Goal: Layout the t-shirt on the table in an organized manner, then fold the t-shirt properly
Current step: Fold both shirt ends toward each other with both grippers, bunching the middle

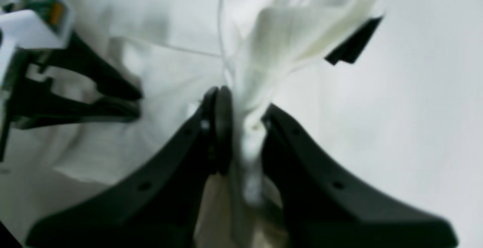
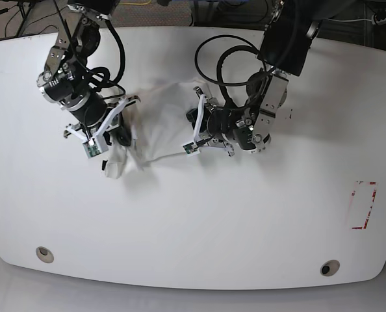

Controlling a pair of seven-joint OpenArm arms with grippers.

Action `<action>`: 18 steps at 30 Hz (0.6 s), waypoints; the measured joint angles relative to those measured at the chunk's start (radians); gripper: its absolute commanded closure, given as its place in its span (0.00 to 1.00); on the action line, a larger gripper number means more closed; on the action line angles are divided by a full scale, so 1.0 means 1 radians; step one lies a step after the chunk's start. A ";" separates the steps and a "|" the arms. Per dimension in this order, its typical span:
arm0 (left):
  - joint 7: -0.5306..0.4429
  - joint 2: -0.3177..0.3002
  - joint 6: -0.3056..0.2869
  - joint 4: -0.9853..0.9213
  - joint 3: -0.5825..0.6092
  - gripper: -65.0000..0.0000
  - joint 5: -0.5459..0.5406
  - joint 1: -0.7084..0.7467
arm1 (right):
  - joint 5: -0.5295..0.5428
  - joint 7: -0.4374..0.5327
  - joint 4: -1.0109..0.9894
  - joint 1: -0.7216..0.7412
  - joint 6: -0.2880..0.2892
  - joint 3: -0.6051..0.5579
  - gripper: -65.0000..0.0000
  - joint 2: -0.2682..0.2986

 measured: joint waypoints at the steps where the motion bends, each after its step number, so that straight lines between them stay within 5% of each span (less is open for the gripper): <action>1: 0.004 0.000 0.001 0.000 0.000 0.81 0.000 -0.002 | -0.004 0.000 -0.001 0.005 0.000 -0.017 1.00 0.000; 18: 0.026 0.000 -0.003 -0.011 0.002 0.81 -0.011 -0.024 | -0.011 0.000 -0.072 0.012 -0.001 -0.202 1.00 -0.046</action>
